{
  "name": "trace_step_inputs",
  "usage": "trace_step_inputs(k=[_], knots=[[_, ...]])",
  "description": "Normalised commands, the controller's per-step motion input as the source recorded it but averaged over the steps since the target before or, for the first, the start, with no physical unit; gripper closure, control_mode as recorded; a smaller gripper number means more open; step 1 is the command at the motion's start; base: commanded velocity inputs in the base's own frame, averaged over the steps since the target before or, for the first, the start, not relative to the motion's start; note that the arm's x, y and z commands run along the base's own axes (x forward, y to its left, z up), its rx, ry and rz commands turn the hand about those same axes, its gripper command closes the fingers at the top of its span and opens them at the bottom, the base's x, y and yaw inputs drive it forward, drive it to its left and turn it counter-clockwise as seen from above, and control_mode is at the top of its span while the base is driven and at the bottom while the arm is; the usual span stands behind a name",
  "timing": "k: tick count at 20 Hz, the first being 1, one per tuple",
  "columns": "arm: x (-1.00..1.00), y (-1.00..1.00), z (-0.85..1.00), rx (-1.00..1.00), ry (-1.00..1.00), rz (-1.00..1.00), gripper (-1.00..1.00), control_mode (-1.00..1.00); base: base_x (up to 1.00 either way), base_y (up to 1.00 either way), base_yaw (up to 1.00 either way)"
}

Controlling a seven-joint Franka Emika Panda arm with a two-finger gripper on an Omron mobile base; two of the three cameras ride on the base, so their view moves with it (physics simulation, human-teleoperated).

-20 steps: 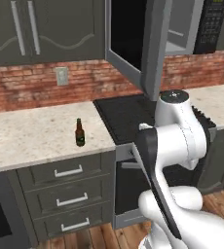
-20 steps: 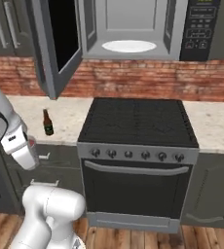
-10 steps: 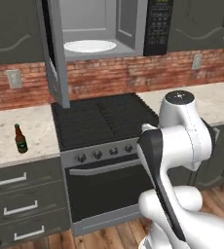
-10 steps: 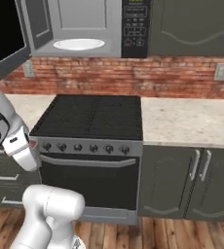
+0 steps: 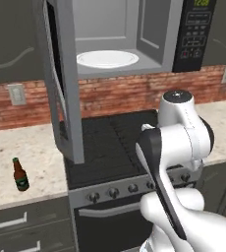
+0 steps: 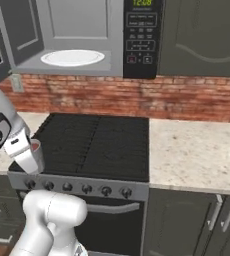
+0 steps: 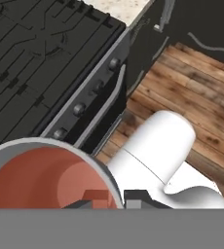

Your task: Place the microwavable item in the microwave. Then, close the microwave door and press the start button.

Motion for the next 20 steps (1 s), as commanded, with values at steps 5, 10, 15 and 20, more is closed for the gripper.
trace_step_inputs(k=[5,10,15,20], knots=[[0.00,0.00,0.00,0.00,0.00,0.00,1.00,1.00,0.43,-0.30,0.30],[0.00,0.00,0.00,0.00,0.00,0.00,1.00,1.00,0.25,-0.33,0.24],[0.00,0.00,0.00,0.00,0.00,0.00,1.00,1.00,0.03,-0.12,0.05],[0.00,0.00,0.00,0.00,0.00,0.00,1.00,1.00,0.00,-0.03,0.00]])
